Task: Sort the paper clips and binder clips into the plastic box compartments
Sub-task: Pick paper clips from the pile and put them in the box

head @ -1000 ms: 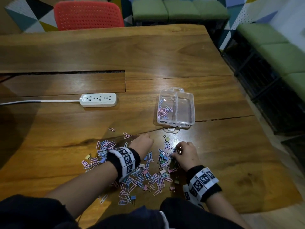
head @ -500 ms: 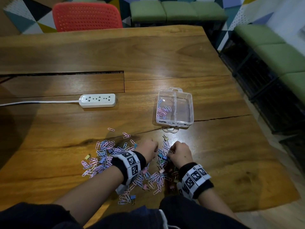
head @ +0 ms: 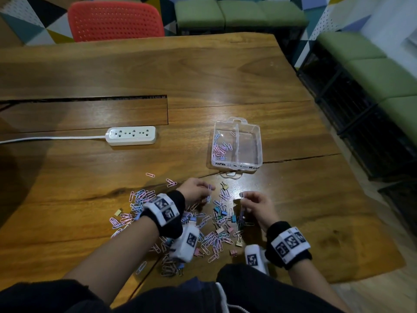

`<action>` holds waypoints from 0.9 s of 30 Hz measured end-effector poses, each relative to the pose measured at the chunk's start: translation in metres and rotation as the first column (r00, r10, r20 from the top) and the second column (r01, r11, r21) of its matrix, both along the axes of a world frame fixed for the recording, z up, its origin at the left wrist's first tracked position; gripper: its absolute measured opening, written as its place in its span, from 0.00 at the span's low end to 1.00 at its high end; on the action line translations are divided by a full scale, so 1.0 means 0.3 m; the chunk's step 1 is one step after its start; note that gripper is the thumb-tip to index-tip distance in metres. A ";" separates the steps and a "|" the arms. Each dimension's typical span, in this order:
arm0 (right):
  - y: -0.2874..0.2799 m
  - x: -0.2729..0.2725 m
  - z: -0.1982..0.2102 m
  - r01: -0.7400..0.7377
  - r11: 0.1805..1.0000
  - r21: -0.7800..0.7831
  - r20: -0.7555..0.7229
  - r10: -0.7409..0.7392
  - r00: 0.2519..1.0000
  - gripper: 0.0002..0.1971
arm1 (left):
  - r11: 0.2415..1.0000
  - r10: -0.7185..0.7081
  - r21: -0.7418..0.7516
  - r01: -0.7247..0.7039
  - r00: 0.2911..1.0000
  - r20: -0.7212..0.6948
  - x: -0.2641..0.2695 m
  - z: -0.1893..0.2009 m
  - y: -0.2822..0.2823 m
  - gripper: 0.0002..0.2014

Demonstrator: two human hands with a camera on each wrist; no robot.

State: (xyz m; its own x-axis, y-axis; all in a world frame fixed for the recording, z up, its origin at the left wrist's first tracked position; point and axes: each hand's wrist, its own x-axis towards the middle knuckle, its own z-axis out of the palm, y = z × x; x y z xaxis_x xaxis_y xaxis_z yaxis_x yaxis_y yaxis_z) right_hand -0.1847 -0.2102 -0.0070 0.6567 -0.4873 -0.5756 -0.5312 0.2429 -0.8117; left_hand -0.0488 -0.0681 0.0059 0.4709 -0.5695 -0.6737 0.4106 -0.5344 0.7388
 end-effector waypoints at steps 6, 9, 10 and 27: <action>-0.046 -0.017 0.034 0.104 0.913 0.395 0.097 -0.154 0.983 0.10 | 0.899 0.318 -0.100 -0.427 0.792 -0.522 -0.008 -0.004 -0.050 0.07; -0.047 -0.015 0.019 0.193 0.824 0.532 0.077 -0.274 0.959 0.10 | 0.974 0.220 -0.009 -0.227 0.952 -0.212 -0.042 -0.019 -0.099 0.07; -0.047 -0.013 0.012 0.223 0.780 0.585 0.064 -0.319 0.946 0.10 | 0.990 0.131 0.062 -0.129 0.991 -0.034 -0.056 -0.027 -0.114 0.07; -0.011 0.085 0.024 -0.019 0.999 -0.048 -0.042 0.017 0.999 0.14 | 0.783 -0.608 0.503 0.364 0.616 0.501 -0.084 -0.066 -0.105 0.10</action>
State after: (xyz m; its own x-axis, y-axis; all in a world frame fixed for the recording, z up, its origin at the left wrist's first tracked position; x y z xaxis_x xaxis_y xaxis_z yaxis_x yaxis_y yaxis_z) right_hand -0.1591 -0.2136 0.0000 0.6416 -0.5035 -0.5787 -0.5685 0.1944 -0.7994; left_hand -0.0741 -0.0997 -0.0138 0.5530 -0.6467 -0.5254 -0.4578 -0.7627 0.4569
